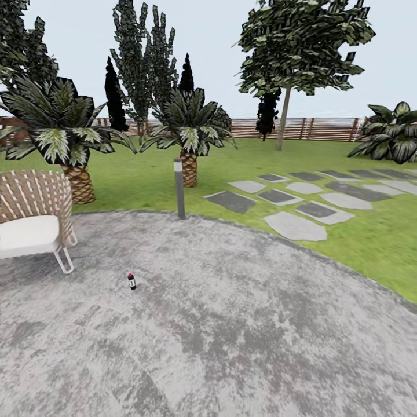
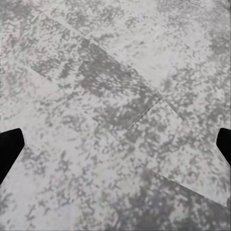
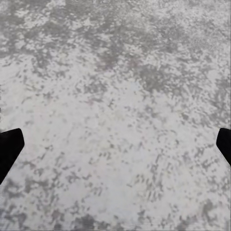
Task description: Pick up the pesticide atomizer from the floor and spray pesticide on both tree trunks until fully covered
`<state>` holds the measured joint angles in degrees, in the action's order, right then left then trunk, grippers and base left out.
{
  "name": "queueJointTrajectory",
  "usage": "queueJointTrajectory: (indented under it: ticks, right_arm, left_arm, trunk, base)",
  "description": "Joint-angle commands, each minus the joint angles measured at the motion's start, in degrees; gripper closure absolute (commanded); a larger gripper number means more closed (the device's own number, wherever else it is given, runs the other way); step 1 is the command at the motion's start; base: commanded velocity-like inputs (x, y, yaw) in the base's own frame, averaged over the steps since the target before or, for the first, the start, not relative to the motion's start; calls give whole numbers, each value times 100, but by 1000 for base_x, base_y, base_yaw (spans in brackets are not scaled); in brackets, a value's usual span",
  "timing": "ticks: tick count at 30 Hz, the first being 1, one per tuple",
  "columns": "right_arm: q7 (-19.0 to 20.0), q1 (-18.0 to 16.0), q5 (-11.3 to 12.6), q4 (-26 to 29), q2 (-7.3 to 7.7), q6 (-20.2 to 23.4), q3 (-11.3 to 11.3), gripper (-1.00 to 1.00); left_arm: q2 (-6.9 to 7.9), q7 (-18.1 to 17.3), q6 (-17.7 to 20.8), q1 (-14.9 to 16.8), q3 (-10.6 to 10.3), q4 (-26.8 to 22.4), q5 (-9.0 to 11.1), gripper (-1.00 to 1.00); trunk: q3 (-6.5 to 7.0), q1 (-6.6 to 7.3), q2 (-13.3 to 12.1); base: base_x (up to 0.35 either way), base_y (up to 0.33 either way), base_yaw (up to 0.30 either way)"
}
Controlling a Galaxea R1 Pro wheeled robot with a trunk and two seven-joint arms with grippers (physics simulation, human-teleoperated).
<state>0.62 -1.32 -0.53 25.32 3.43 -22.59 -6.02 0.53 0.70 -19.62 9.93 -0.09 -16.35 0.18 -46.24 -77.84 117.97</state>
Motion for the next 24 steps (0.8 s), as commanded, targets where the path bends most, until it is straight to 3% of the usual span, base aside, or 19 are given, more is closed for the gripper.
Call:
queueJointTrajectory:
  ticks: [1, 14, 24]
  right_arm:
    - [0, 0, 0, 0, 0, 0, 1, -100]
    - [0, -2, 0, -1, -2, 0, 0, -100]
    - [0, 0, 0, -1, 0, 0, -4, -100]
  left_arm:
    - [0, 0, 0, 0, 0, 0, 0, -100]
    - [0, 0, -2, 0, 0, 0, 0, -100]
    - [0, 0, -1, 0, 0, 0, 0, -100]
  trunk:
    - [0, 0, 0]
    - [0, 0, 0]
    - [0, 0, 0]
  base:
    - [339, 0, 145]
    - [339, 0, 259]
    - [339, 0, 41]
